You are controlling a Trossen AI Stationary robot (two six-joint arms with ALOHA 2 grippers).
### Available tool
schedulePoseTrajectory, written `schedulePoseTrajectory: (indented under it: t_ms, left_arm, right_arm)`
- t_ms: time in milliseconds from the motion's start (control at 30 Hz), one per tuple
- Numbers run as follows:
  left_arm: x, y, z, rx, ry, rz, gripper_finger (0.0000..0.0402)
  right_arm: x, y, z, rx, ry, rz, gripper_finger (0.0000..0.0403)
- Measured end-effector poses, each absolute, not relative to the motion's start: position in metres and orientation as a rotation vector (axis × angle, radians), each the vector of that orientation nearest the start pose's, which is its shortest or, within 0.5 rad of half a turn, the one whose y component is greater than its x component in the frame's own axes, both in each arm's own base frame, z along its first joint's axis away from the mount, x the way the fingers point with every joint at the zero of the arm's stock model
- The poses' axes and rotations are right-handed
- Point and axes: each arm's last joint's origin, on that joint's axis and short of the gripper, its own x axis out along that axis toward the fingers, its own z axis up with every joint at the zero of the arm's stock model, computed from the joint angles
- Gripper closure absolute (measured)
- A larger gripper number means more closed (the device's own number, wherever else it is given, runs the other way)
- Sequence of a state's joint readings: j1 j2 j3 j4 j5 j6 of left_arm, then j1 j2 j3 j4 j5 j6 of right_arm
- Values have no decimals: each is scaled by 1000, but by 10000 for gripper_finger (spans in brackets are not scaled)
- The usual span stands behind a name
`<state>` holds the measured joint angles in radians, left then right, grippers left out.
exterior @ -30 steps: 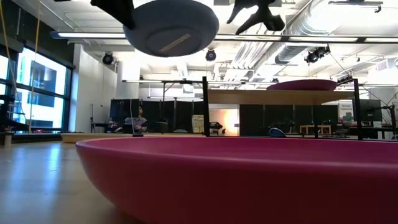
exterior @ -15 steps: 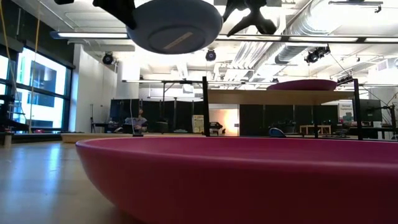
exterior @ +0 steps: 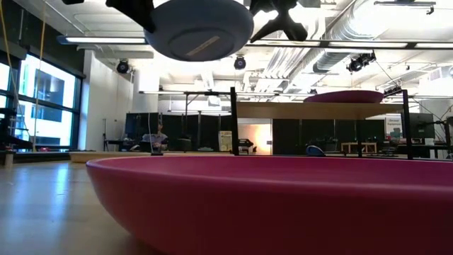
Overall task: Place and stack plates onto a shelf
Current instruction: Stack the blue plate on top of the purple plate on the shelf
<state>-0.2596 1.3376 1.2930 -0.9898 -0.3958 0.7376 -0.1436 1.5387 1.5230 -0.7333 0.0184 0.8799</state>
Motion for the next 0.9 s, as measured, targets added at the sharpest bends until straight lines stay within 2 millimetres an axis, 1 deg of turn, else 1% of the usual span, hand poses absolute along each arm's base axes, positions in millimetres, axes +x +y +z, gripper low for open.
schedulePoseTrajectory:
  t_ms: [133, 333, 400, 500, 667, 700, 800, 900]
  left_arm:
    - [249, -55, 328, 1007, 998, -248, 401]
    - [250, -55, 329, 1014, 993, -244, 401]
    - [250, -55, 328, 1016, 996, -244, 401]
    - [250, -55, 328, 1016, 996, -244, 401]
    - [250, -55, 329, 1017, 994, -240, 401]
    - [250, -55, 329, 1017, 990, -239, 401]
    - [250, -55, 329, 1017, 990, -240, 401]
    - [250, -55, 329, 1013, 991, -235, 401]
  right_arm:
    - [330, -44, 352, 879, 658, -473, 270]
    - [337, -44, 343, 889, 686, -483, 270]
    - [338, -44, 341, 896, 691, -484, 276]
    - [338, -44, 341, 898, 696, -480, 304]
    - [338, -44, 341, 897, 690, -486, 384]
    - [338, -45, 341, 895, 687, -489, 392]
    - [338, -44, 341, 907, 685, -493, 391]
    - [338, -44, 341, 909, 684, -494, 399]
